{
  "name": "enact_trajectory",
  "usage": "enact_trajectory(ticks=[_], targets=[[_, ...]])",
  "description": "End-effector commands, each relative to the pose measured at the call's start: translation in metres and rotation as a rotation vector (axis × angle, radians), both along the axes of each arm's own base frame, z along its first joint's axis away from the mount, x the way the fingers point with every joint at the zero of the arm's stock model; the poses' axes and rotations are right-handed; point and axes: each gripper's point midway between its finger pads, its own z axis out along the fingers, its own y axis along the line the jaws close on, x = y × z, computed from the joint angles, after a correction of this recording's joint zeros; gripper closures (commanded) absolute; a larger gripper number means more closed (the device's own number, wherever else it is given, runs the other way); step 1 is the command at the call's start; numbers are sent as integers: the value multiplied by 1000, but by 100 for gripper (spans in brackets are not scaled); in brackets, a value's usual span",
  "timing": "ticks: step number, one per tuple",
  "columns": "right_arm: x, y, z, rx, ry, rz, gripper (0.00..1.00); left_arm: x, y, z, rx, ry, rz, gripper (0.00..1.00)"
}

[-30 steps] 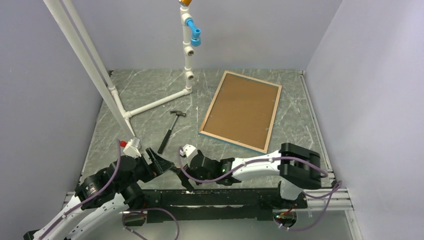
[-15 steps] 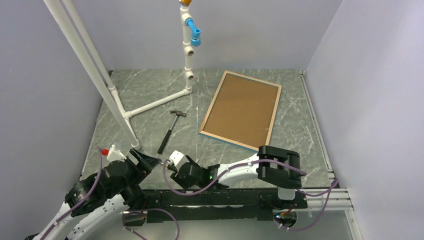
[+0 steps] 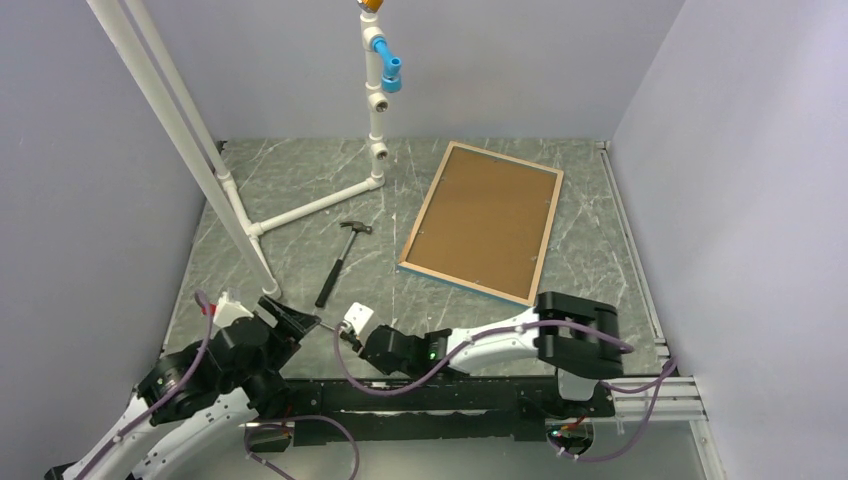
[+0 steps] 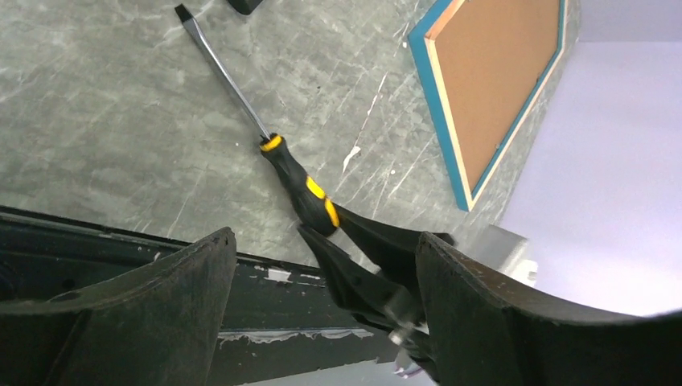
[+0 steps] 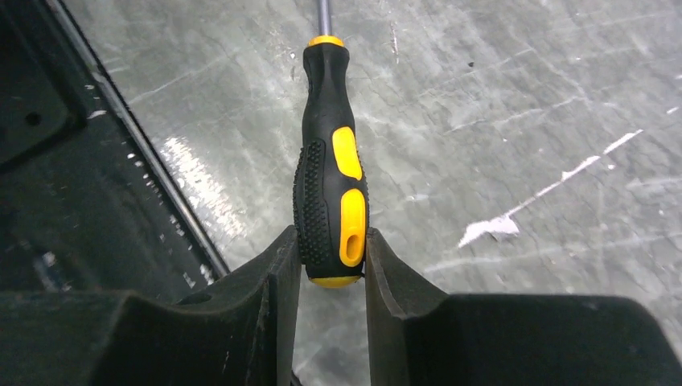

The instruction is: Take the photo out of the frame

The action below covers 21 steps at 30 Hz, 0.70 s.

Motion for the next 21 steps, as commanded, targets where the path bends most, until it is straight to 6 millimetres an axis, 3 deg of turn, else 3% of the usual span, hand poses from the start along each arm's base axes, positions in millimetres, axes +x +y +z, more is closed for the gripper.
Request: enact_trajectory(ticks=[1,4,10,14,21], targets=[[5,-6,46,111,54,-16,100,13,-25,7,6,-71,-93,14],[-1,-18,55,171,198,40,100,20,-62,29,65,-286,-364,13],[12,-55,56,225,414,-11,100,23,-59,21,146,-228,-365,8],[13,-70,64,286,462,-25,100,28,-88,42,38,-361,-447,1],[9,-74,78,377,494,-43,100,35,-115,46,51,-313,-527,1]])
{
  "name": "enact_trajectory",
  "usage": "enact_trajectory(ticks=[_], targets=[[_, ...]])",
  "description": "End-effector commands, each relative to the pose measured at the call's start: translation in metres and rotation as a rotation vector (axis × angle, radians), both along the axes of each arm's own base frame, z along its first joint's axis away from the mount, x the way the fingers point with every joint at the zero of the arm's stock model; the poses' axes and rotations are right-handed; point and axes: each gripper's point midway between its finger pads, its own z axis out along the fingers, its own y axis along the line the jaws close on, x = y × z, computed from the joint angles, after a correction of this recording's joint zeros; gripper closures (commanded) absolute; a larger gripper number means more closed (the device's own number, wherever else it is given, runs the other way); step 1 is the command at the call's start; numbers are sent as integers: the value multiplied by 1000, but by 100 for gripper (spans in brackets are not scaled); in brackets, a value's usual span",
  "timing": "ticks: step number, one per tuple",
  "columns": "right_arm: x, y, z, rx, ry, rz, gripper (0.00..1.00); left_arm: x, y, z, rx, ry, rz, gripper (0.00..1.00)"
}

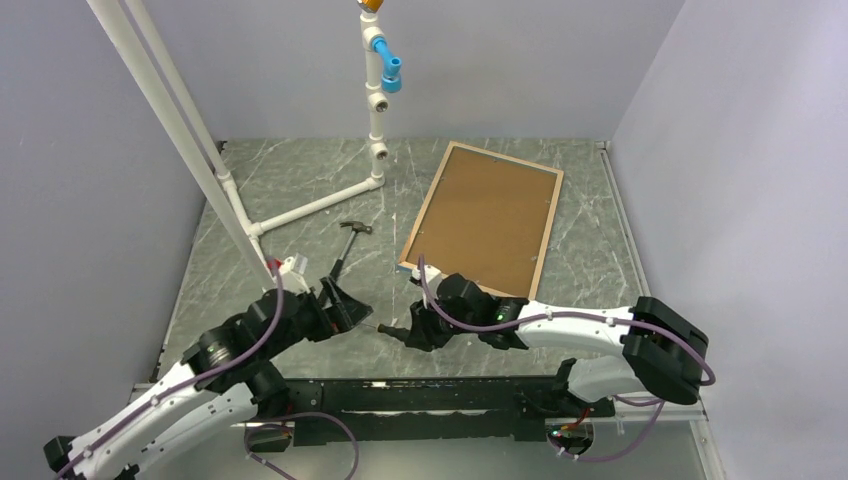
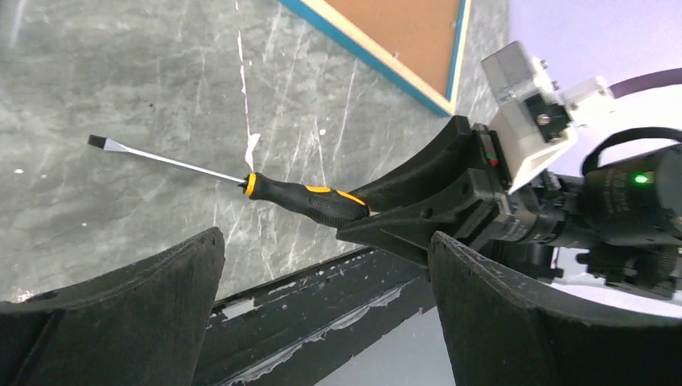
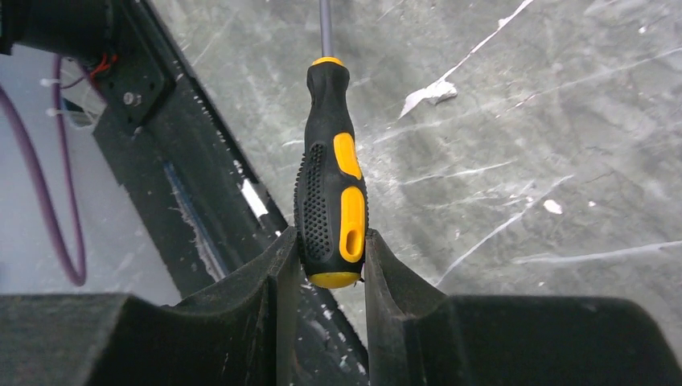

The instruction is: Take the photo out of the frame

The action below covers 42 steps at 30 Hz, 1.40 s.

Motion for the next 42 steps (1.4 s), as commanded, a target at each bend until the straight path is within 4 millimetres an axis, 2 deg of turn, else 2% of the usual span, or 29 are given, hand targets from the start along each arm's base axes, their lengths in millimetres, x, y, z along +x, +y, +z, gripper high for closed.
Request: enact_trajectory(ticks=[1,3,7,9,13,17,20,22,24,28,32,36,42], targets=[[-3,18,38,165,18,2,100,6,-31,23,10,-52,-138,1],[-2,19,42,171,24,-4,100,8,-36,26,115,-94,-232,1],[-4,14,45,142,32,14,100,13,-22,30,362,-181,-346,4],[-7,10,50,143,37,46,100,8,-25,42,375,-296,-443,3],[-18,3,68,133,35,128,100,-13,-37,61,331,-514,-655,1],[-21,2,87,172,8,147,100,-27,-45,69,354,-645,-834,2],[-23,5,93,199,5,166,100,-14,-44,59,469,-694,-876,4],[-19,8,94,194,3,156,100,9,-36,46,607,-679,-822,12],[-11,9,99,197,-18,118,100,16,-35,40,642,-725,-815,16],[-9,15,115,239,-47,124,100,3,-47,27,584,-889,-906,9],[-11,23,118,244,-40,172,100,-2,-51,13,595,-925,-983,6],[-12,30,118,246,-30,203,100,-10,-60,-2,556,-930,-1064,6],[-26,34,127,295,-21,301,100,0,-59,-20,619,-896,-1070,11]])
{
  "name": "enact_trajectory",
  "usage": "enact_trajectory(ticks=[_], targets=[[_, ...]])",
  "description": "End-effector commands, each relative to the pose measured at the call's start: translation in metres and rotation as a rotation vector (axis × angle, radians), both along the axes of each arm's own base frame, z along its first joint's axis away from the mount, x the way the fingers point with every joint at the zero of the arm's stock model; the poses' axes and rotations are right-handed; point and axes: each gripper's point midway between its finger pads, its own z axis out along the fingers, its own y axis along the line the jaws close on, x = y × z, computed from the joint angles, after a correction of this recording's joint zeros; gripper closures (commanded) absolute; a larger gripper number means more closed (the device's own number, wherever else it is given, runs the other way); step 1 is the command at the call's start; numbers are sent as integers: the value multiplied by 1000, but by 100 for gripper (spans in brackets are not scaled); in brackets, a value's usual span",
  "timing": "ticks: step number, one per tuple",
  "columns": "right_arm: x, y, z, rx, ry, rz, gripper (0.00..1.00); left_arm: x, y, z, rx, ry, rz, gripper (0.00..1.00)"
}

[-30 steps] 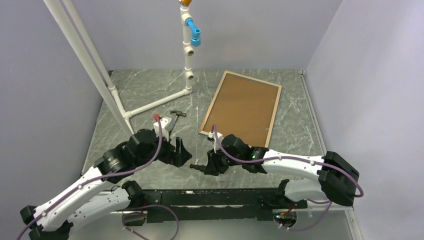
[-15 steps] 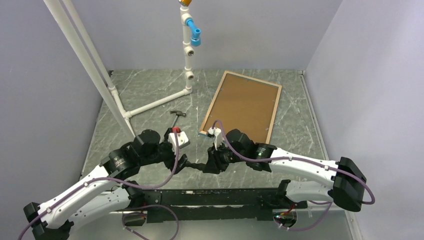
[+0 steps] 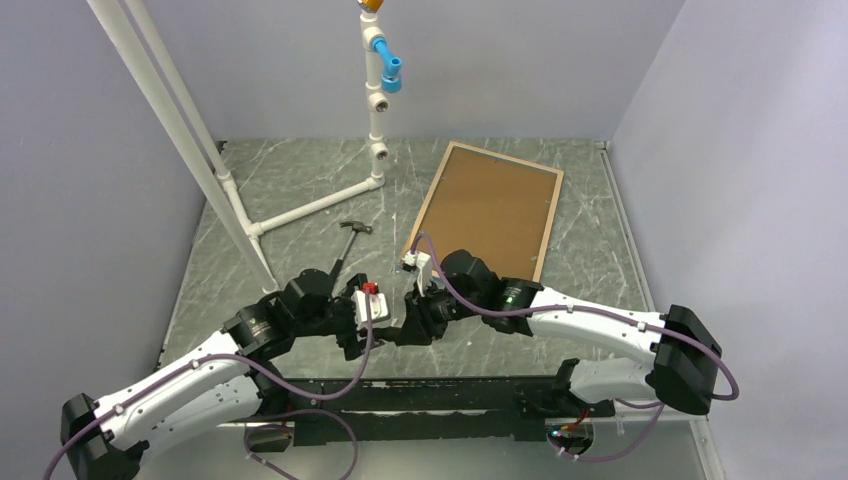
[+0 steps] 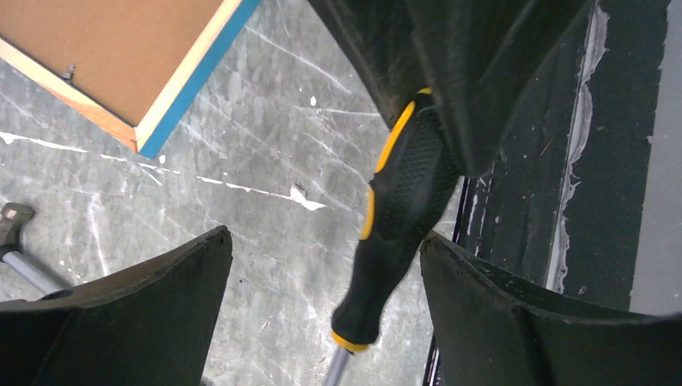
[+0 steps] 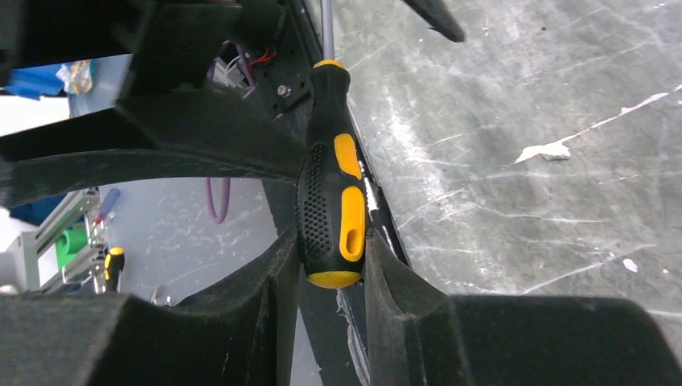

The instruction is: Take the photo out of the frame

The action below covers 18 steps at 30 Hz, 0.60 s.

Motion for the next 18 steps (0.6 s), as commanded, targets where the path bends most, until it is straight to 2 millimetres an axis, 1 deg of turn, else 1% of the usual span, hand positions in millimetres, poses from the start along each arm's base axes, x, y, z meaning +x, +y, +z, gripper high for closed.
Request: enact_trajectory(ticks=[1,3,5,7,9,10,11,14,15,16,17,18], targets=[[-3,17,41,146,-68,96,100,7,-8,4,-15,-67,-35,12],[-4,16,40,135,-79,107,100,10,-5,1,-5,-78,-16,14],[-3,14,44,152,-92,101,100,10,-4,0,-7,-83,-14,18],[-4,14,49,178,-96,102,100,11,-4,2,-14,-95,-13,29],[-3,16,49,169,-87,104,100,13,-3,6,-15,-113,-6,45],[-2,17,48,159,-81,101,100,14,-3,8,-17,-121,-1,58],[-1,18,45,151,-76,96,100,15,-3,9,-19,-126,1,68],[6,21,44,137,-70,54,100,14,-4,11,-19,-122,-7,90],[11,21,43,123,-63,15,87,14,-4,11,-17,-117,-5,96],[15,21,42,111,-53,-14,70,14,-3,10,-16,-112,-1,100],[18,21,40,100,-39,-41,50,14,-4,10,-18,-105,2,100],[20,21,40,92,-17,-65,35,14,-5,11,-26,-101,4,100]])
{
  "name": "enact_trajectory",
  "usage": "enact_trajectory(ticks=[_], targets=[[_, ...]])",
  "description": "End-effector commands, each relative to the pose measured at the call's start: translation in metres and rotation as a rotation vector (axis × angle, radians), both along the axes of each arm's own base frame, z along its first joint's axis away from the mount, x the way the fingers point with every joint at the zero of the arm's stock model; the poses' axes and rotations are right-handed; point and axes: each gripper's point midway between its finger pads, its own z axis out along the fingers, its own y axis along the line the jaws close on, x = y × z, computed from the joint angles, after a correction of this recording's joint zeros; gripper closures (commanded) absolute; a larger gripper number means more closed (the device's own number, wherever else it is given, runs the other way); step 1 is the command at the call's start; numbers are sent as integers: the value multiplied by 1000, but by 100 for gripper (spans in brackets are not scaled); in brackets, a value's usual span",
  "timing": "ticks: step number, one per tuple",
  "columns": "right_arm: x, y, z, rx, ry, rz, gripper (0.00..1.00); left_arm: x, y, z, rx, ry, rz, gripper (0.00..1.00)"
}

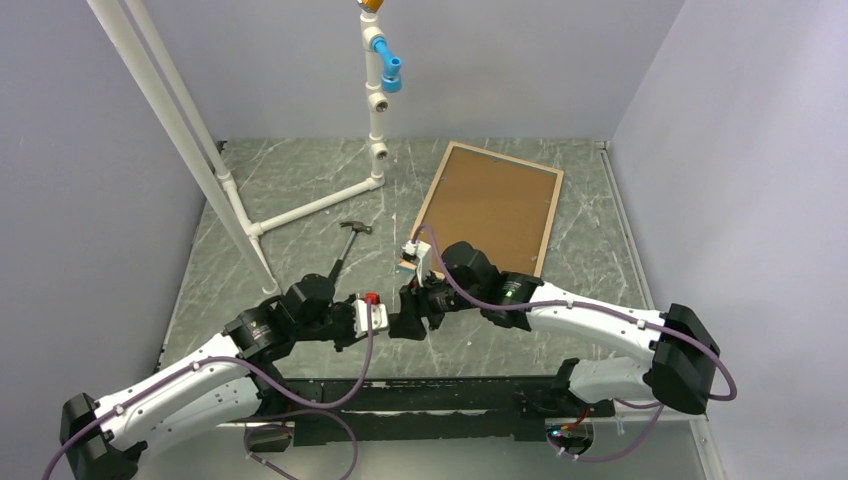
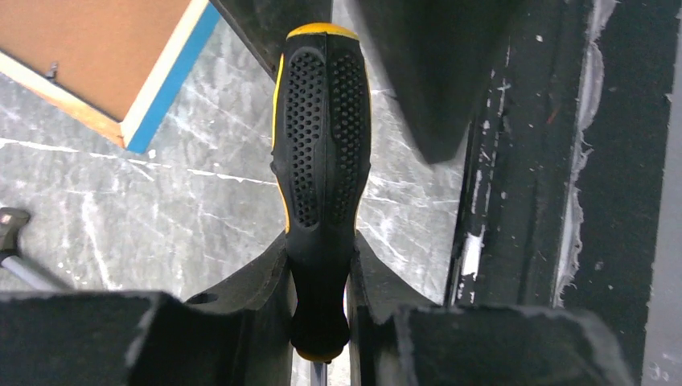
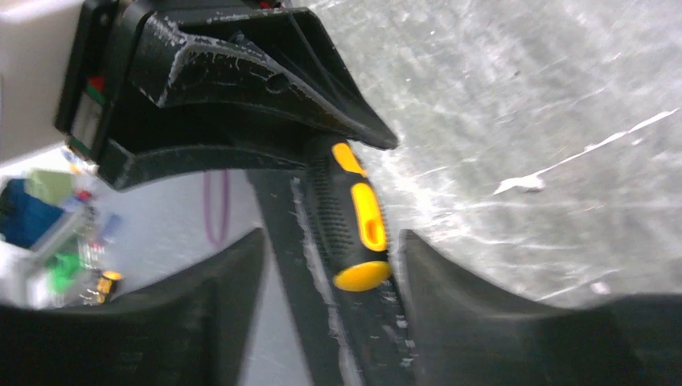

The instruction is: Take the photo out of the frame

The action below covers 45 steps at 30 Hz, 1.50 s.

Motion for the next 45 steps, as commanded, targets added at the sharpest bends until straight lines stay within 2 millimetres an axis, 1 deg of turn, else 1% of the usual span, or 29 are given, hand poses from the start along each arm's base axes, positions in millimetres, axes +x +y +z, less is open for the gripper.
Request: enact_trajectory(ticks=[1,2,3,4,6,7,8,10,11,13,15,18,20,21,23,24,25,26,29,30,32,36,39,40,41,42,43,44,45], targets=[[6,16,23,45,65,-83,22,21,-12,31,-99,-77,61,100],[7,15,22,43,91,-111,12,21,-12,33,-107,-76,62,100],[4,15,21,54,117,-119,6,21,-12,34,-112,-79,63,100],[1,15,23,81,144,-124,2,21,-12,35,-116,-86,64,100],[-9,18,36,186,190,-99,0,21,-12,35,-116,-92,62,100],[-14,20,47,261,203,-73,0,21,-12,35,-116,-89,60,100],[-15,20,54,305,218,-79,0,19,-12,35,-118,-83,54,100],[-11,22,62,359,239,-108,0,17,-14,38,-134,-74,47,100],[-6,23,64,365,247,-131,0,16,-14,38,-138,-71,46,100],[2,28,60,348,264,-165,0,15,-14,41,-151,-73,51,100],[4,34,59,353,289,-166,0,16,-13,43,-163,-83,58,100],[4,42,63,403,318,-138,1,15,-14,49,-189,-82,62,100],[8,45,57,400,335,-143,12,13,-15,51,-201,-71,57,100],[10,46,55,406,344,-140,19,13,-15,51,-202,-66,58,100],[8,47,57,448,364,-107,40,13,-15,49,-194,-58,66,100],[8,47,52,443,382,-108,48,13,-15,49,-191,-57,67,100],[7,49,50,445,392,-99,51,13,-15,48,-190,-56,65,100],[7,51,47,435,402,-93,50,13,-15,48,-190,-55,62,100],[7,56,39,412,421,-86,36,11,-16,47,-191,-47,51,100],[8,56,38,412,420,-87,34,11,-17,46,-188,-44,51,100],[9,57,37,410,413,-86,34,11,-17,46,-185,-41,49,100],[11,58,33,387,406,-95,40,11,-17,46,-187,-42,50,100],[9,59,31,383,412,-88,42,12,-16,48,-190,-50,57,100],[9,59,30,385,413,-89,47,12,-16,48,-192,-53,57,100],[9,58,27,383,418,-93,58,12,-16,49,-194,-54,58,100],[10,58,23,376,425,-101,76,13,-15,49,-194,-56,62,100],[11,59,20,366,430,-108,90,13,-15,49,-195,-59,67,100],[12,58,16,352,434,-121,100,14,-14,50,-195,-60,73,100],[14,57,13,340,433,-139,100,15,-14,51,-199,-63,81,100]])
